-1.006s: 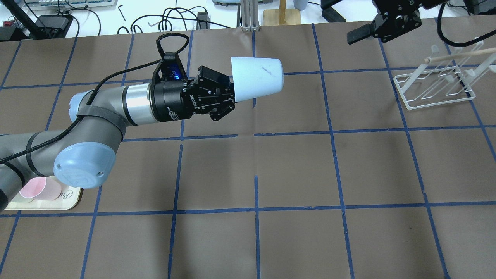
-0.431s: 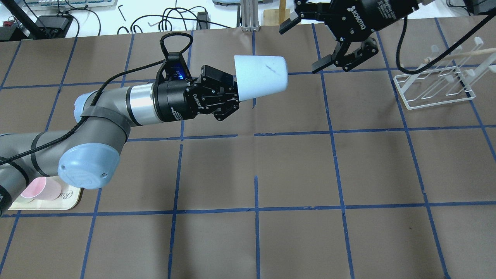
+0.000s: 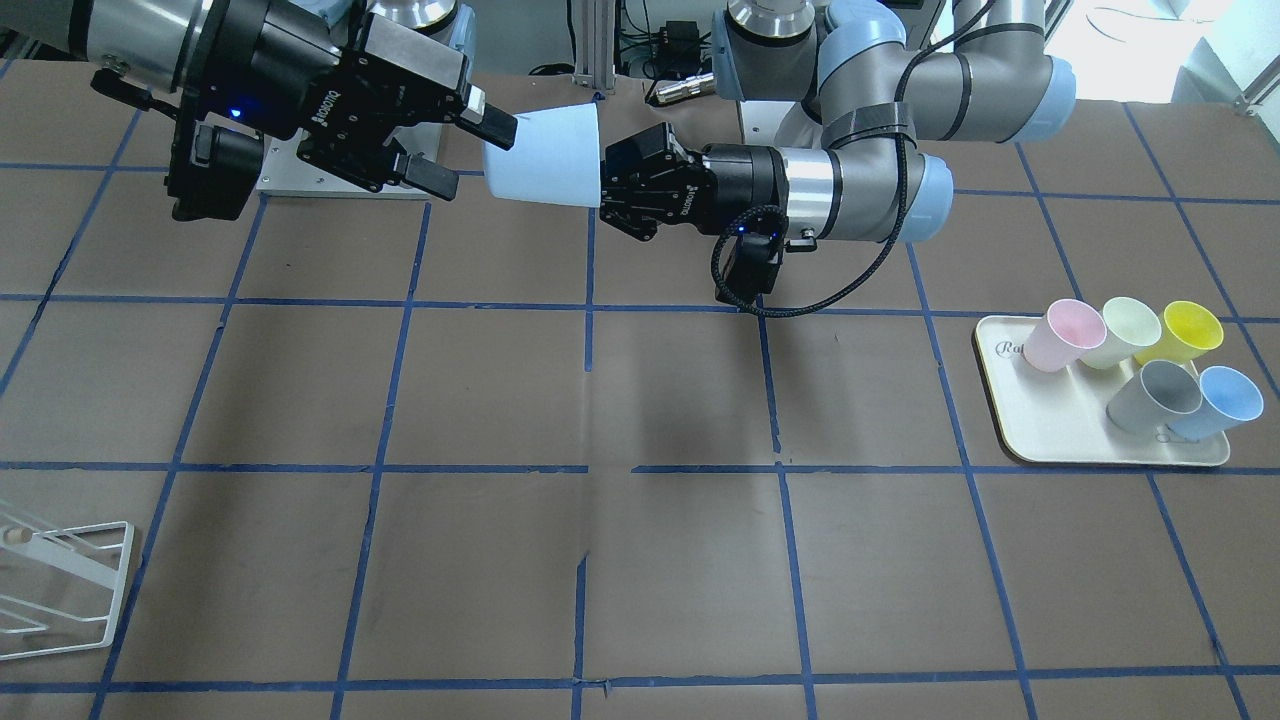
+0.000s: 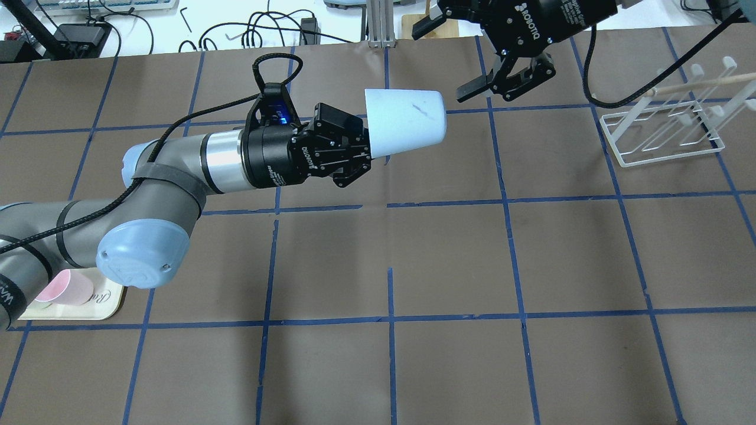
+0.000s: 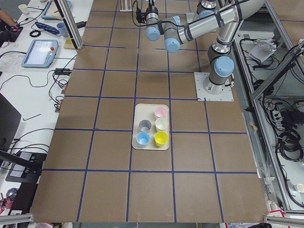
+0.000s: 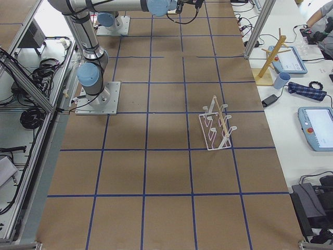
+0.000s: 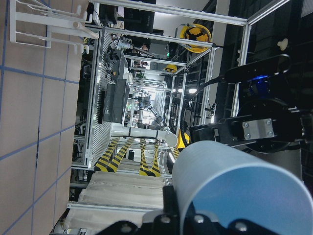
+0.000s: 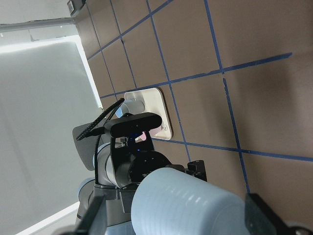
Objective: Transfer IKEA cup to right arm and place on rack
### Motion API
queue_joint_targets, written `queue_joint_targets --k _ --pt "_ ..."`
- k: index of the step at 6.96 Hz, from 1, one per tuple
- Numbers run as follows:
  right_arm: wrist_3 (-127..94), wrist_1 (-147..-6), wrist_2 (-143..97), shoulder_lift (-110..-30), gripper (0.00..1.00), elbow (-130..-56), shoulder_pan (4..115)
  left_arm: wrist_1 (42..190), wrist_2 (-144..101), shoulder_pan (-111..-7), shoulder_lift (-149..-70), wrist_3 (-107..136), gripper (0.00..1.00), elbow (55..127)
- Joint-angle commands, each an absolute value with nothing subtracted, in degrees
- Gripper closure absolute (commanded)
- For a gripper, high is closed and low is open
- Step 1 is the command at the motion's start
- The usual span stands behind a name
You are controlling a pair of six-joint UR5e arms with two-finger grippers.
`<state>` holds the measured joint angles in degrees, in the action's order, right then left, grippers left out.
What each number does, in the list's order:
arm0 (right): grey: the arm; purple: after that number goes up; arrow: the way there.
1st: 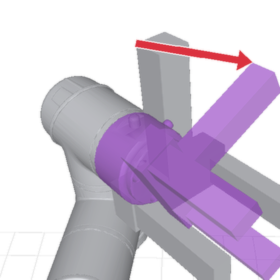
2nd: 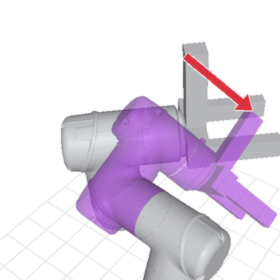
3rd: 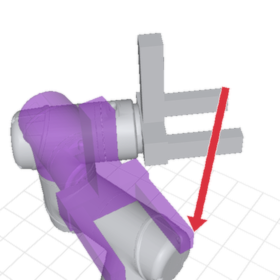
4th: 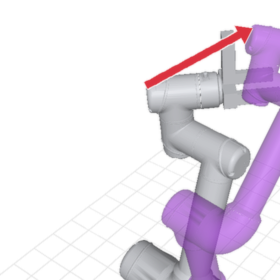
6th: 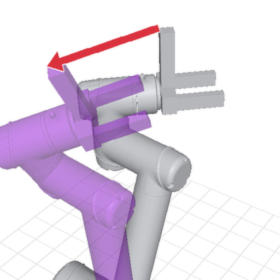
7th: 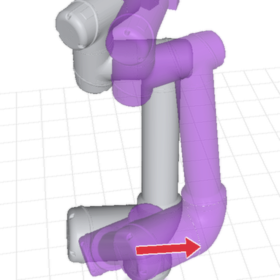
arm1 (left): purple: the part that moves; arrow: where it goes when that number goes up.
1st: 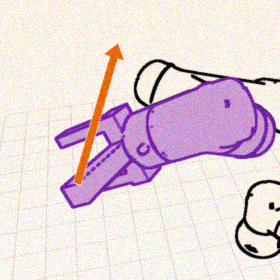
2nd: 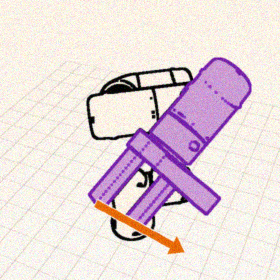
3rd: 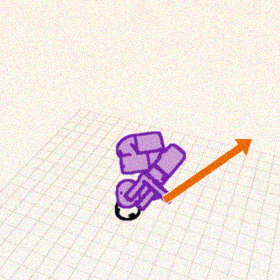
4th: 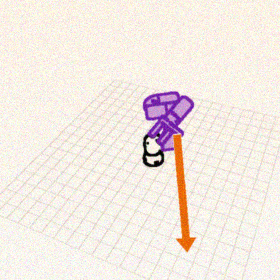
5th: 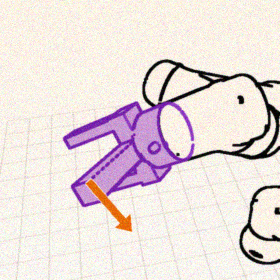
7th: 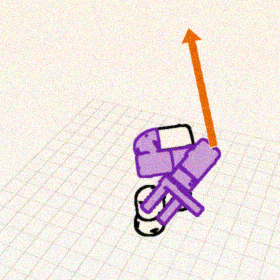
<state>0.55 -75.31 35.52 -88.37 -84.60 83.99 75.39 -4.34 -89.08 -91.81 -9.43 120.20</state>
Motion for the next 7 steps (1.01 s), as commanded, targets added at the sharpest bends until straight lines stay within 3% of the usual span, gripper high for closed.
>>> queue_joint_targets --k 1,7 --pt "17.4 -75.1 36.2 -90.1 0.0 -84.9 81.3 75.3 -4.9 -89.1 -91.9 -9.5 1.0 120.2" --pt "73.3 -76.4 32.0 -97.2 0.0 -90.0 81.7 73.8 -7.5 -89.3 -92.0 -9.2 1.0 120.1"
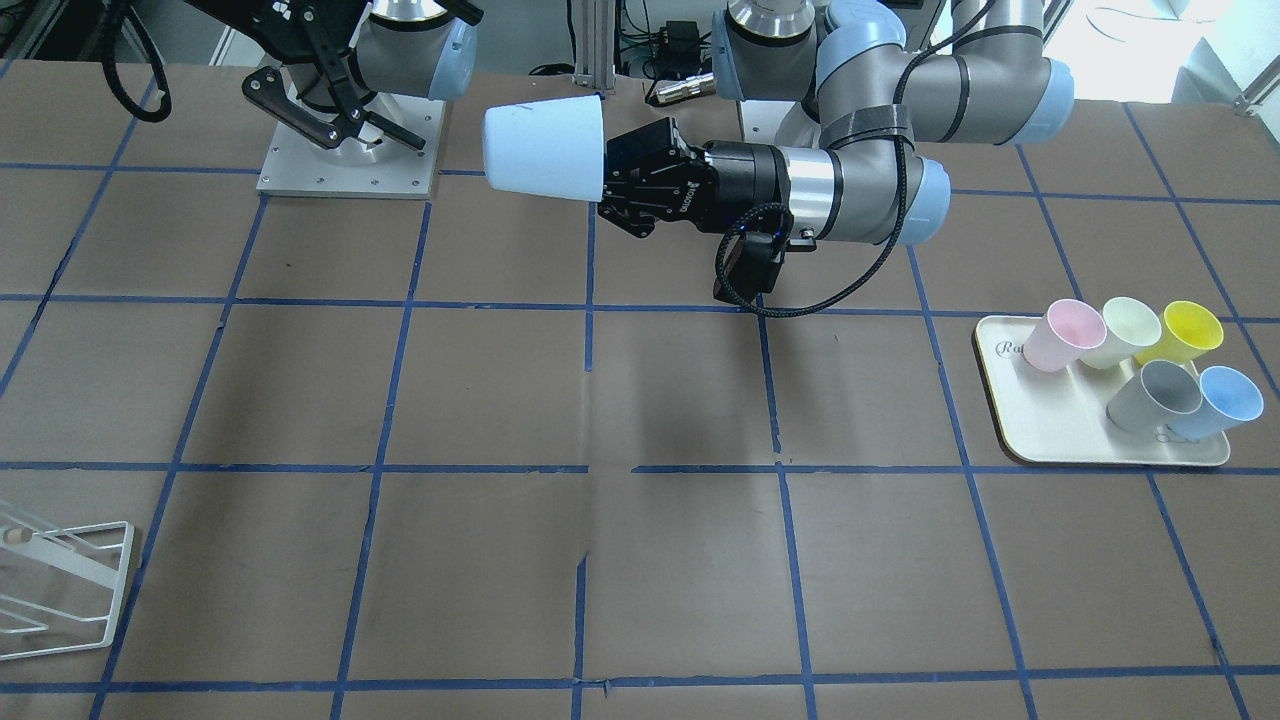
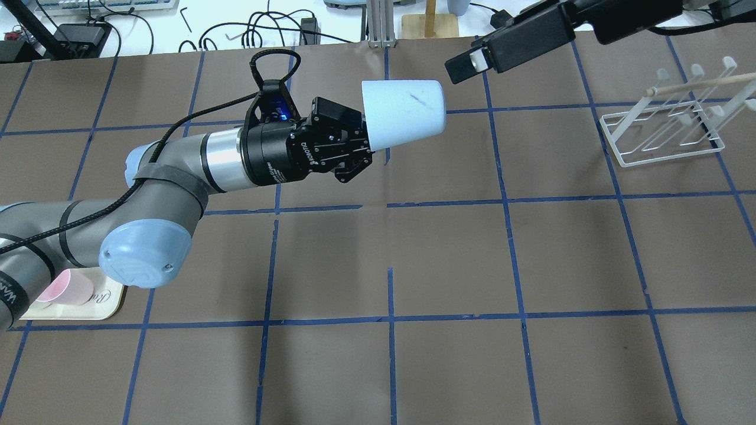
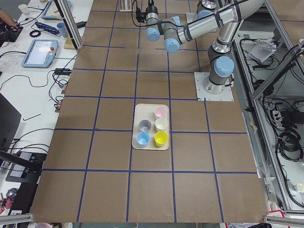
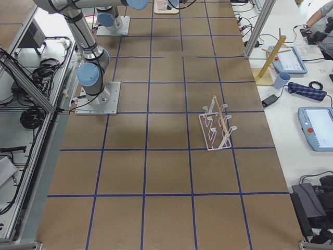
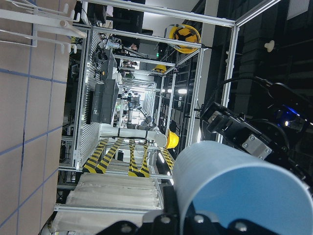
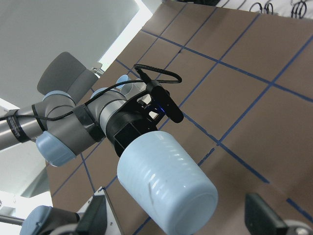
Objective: Transfer IKEA cup to right arm and place on rack
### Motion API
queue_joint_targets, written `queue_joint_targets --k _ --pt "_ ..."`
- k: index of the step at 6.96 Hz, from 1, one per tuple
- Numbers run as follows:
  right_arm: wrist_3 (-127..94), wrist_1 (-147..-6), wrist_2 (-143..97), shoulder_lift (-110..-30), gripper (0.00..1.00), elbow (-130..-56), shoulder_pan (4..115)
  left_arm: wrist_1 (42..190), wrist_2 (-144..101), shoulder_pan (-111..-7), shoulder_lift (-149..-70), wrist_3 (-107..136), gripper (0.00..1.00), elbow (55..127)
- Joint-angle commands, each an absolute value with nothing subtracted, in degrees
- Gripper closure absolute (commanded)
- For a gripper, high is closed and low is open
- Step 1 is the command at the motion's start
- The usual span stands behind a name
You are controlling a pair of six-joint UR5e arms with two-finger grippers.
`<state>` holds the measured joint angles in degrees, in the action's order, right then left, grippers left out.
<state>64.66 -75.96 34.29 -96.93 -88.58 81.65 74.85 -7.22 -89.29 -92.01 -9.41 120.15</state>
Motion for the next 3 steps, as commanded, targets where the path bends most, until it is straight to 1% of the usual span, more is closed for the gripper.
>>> queue_joint_targets --k 1,2,3 --pt "81.0 -77.9 31.5 -97.2 0.0 -90.3 81.7 73.7 -8.6 -89.4 -92.1 -9.1 1.0 120.1" --pt "89.0 -78.0 31.5 -96.9 0.0 -90.4 82.7 73.7 -8.6 -89.4 -92.1 -9.0 1.0 120.1" --pt "91.7 -78.1 31.6 -96.7 0.0 -90.3 83.6 73.7 -10.1 -89.6 -92.1 -9.1 1.0 120.2"
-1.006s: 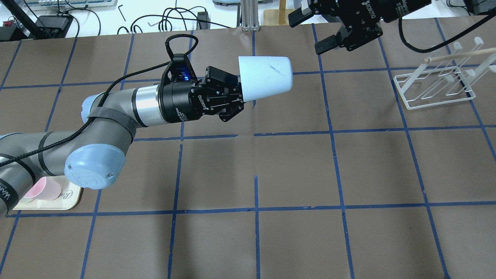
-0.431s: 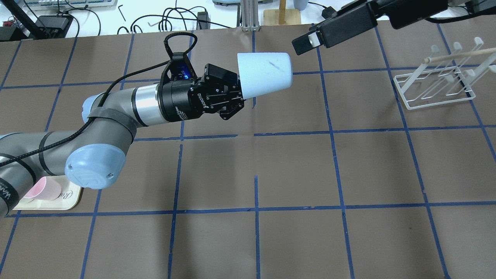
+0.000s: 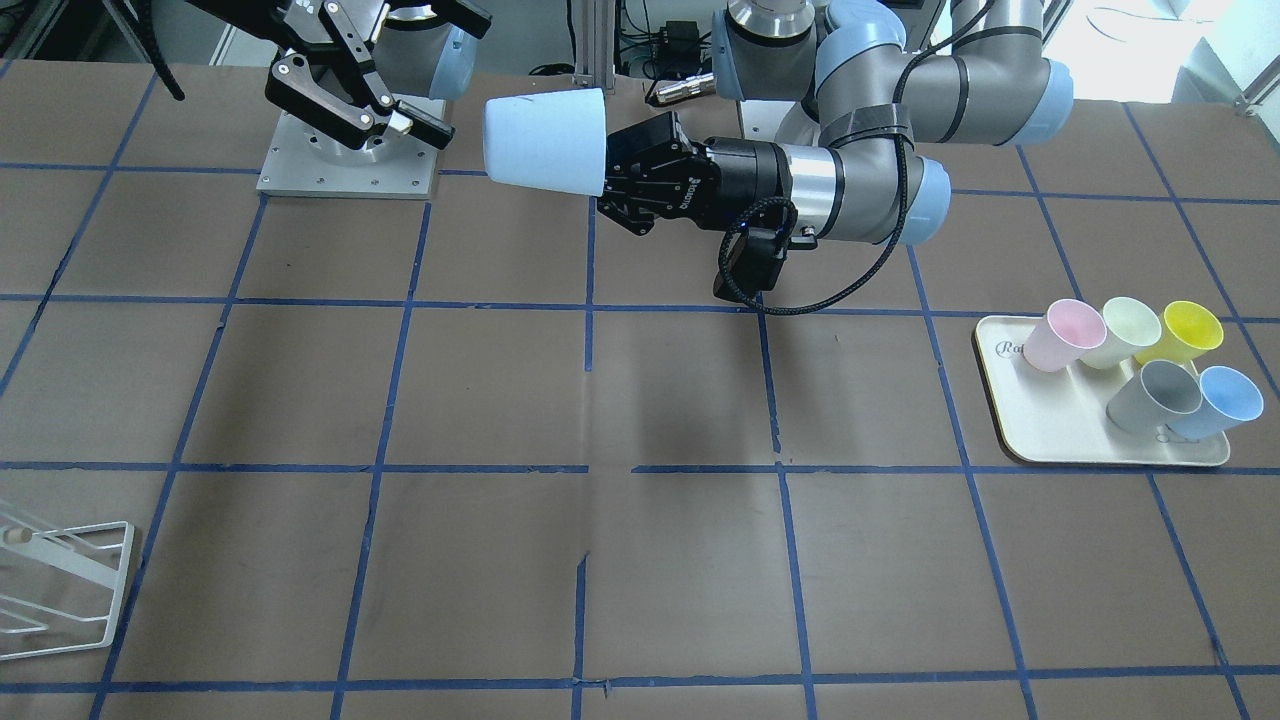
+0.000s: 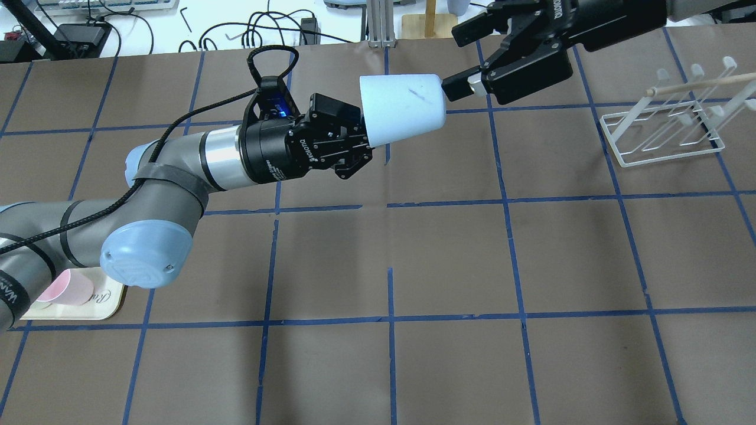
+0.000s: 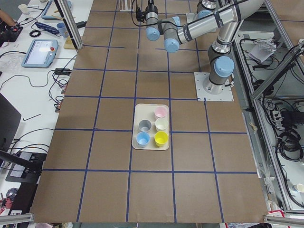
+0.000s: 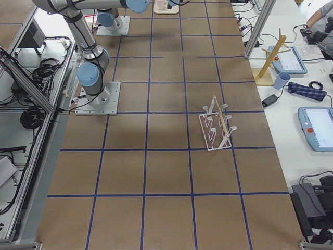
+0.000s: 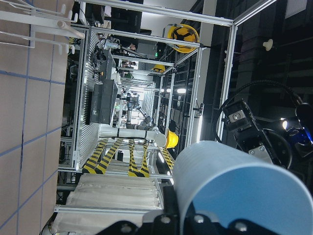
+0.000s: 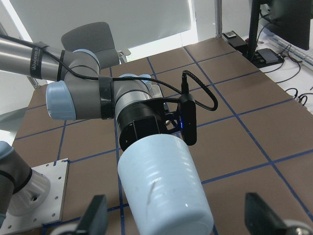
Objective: Transfer IKEA cup to right arm and place on rack
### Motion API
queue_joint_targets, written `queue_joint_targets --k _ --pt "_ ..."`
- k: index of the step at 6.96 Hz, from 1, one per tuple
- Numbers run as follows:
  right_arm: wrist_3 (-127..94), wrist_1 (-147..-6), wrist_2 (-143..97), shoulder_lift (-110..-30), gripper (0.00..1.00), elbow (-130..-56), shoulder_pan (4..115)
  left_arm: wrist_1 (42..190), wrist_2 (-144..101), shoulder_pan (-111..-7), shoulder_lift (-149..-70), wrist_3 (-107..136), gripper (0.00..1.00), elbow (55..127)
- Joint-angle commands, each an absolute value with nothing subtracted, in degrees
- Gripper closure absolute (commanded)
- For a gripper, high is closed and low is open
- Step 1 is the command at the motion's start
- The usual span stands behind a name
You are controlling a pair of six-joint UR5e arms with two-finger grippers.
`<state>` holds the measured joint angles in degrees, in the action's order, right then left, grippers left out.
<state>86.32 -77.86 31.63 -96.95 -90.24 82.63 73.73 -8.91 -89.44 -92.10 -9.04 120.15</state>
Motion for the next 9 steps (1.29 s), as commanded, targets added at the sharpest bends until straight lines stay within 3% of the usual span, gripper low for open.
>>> queue_joint_targets --k 1,9 --pt "95.3 -78.1 31.9 -96.8 0.0 -90.3 83.7 73.7 -12.1 -89.9 -92.1 -8.7 1.0 120.2" --pt "98.1 -80.9 31.6 -96.0 0.0 -93.3 84.7 73.0 -12.1 -90.0 -92.6 -9.4 1.0 120.2"
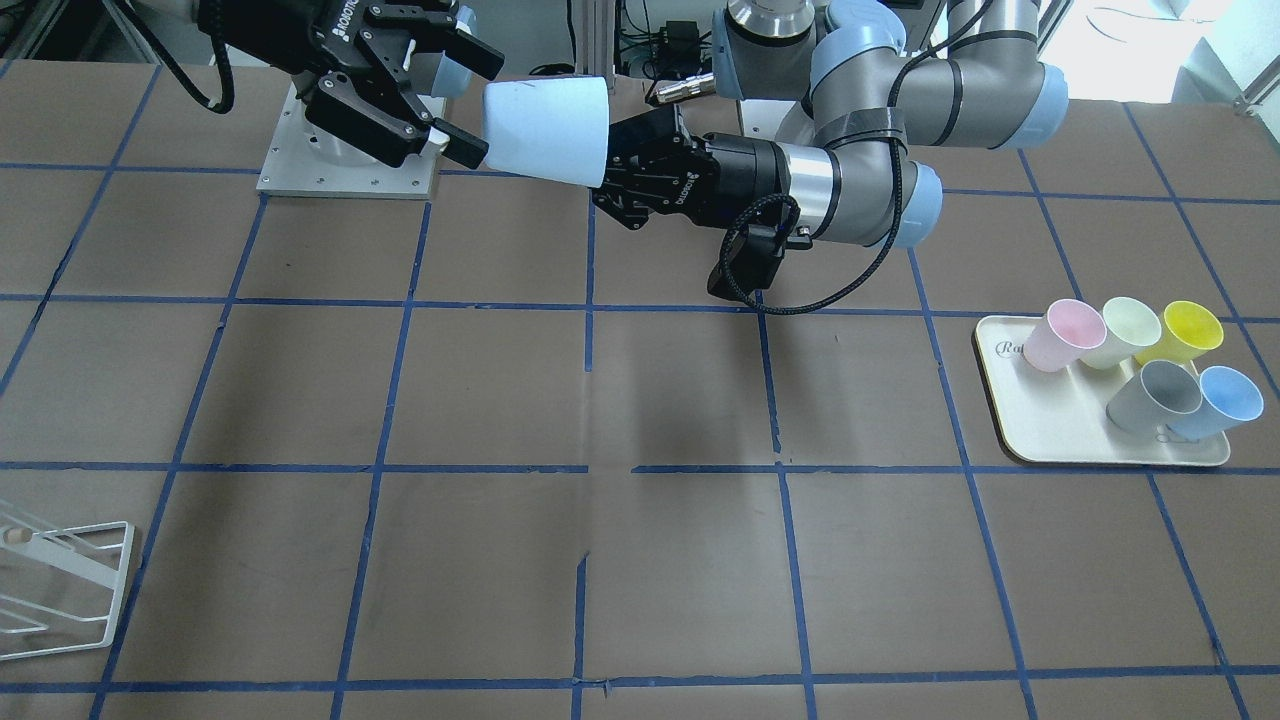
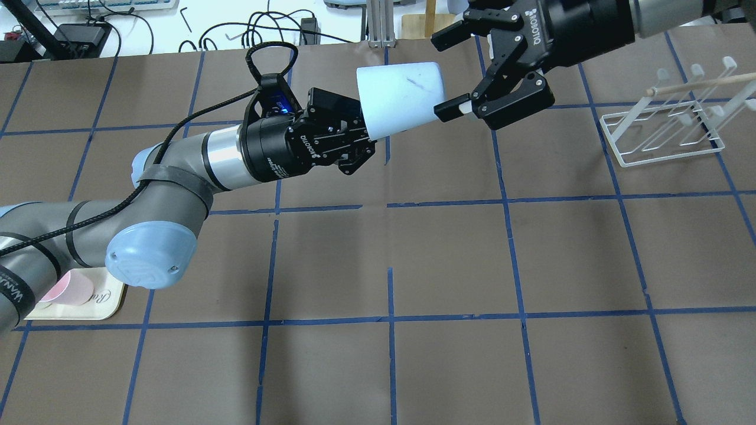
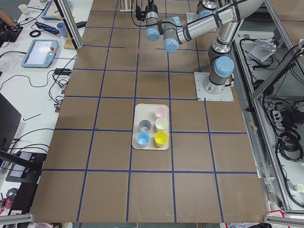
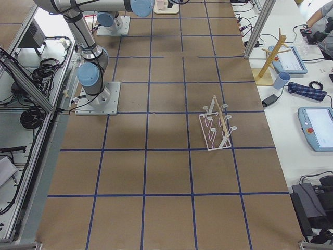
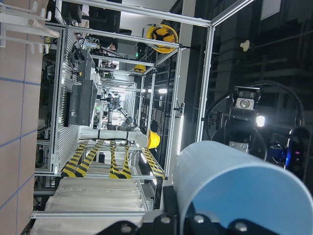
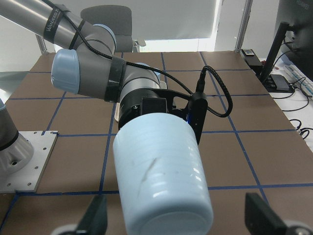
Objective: Transfer IKEA cup to right arm and place on rack
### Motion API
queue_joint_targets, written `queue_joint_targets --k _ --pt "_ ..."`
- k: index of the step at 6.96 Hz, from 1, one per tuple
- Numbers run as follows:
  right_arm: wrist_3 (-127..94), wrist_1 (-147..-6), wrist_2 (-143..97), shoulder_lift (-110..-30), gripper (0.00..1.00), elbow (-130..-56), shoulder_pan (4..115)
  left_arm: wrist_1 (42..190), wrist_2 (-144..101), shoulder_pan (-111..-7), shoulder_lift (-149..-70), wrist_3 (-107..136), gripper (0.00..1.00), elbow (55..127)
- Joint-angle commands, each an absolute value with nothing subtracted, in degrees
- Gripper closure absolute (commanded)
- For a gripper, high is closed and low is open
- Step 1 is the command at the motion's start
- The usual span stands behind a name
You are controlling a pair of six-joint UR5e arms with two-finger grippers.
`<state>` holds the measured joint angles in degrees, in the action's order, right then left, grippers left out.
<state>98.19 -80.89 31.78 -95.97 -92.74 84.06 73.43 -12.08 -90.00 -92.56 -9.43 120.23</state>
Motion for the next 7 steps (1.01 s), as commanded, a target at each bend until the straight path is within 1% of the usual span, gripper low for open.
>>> queue_joint_targets --k 1,3,4,5,6,7 --pt "97.9 -81.6 31.6 -95.6 0.0 -93.3 85.2 72.9 -12.1 -90.0 -92.6 -9.4 1.0 120.2" --pt "97.7 -81.4 31.6 -95.5 0.0 -93.3 85.3 72.8 -12.1 -90.1 -92.9 -9.5 1.0 120.2" --pt "97.6 -81.0 31.6 -95.5 0.11 -93.5 85.3 72.8 -12.1 -90.2 -92.9 -9.5 1.0 120.2" --pt "98.0 -81.6 31.6 -95.6 0.38 -94.6 85.3 72.8 -12.1 -90.2 -92.9 -9.5 1.0 120.2" --pt "98.7 -81.7 31.7 -95.6 0.47 -95.6 85.3 72.5 -12.1 -90.2 -93.0 -9.4 1.0 120.1" --pt "98.4 -81.8 31.7 -96.0 0.61 -95.6 85.3 72.3 -12.1 -90.2 -93.1 -9.4 1.0 120.2"
